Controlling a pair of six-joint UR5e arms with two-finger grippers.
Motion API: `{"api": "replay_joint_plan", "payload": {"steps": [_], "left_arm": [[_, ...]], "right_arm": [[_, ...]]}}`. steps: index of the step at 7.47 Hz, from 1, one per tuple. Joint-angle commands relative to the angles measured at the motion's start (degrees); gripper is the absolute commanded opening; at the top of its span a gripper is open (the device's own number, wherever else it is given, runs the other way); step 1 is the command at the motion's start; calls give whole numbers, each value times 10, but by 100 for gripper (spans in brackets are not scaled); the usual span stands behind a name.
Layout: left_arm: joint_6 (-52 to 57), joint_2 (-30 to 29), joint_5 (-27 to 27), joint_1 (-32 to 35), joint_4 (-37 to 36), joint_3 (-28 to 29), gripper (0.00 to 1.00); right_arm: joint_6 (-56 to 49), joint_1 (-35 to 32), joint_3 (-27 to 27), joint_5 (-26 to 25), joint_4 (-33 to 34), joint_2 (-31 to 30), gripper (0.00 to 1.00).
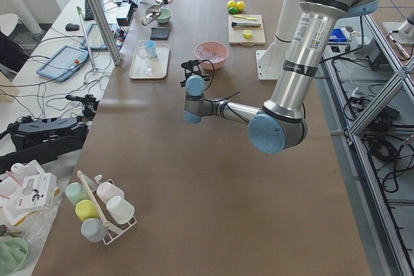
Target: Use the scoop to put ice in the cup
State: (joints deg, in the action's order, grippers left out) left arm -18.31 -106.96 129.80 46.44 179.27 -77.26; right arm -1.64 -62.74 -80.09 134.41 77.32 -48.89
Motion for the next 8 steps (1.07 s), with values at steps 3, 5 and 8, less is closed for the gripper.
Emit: {"api": "replay_joint_plan", "payload": {"steps": [3, 5, 8], "left_arm": [[1, 164, 2, 8, -257, -192, 97], [-2, 170, 24, 50, -366, -199, 97], [-9, 170, 45, 123, -558, -205, 97]], "right_arm": [[22, 30, 29, -19, 24, 42, 0], [-2, 30, 28, -13, 98, 62, 0], [-3, 31, 27, -6, 139, 61, 0]]}}
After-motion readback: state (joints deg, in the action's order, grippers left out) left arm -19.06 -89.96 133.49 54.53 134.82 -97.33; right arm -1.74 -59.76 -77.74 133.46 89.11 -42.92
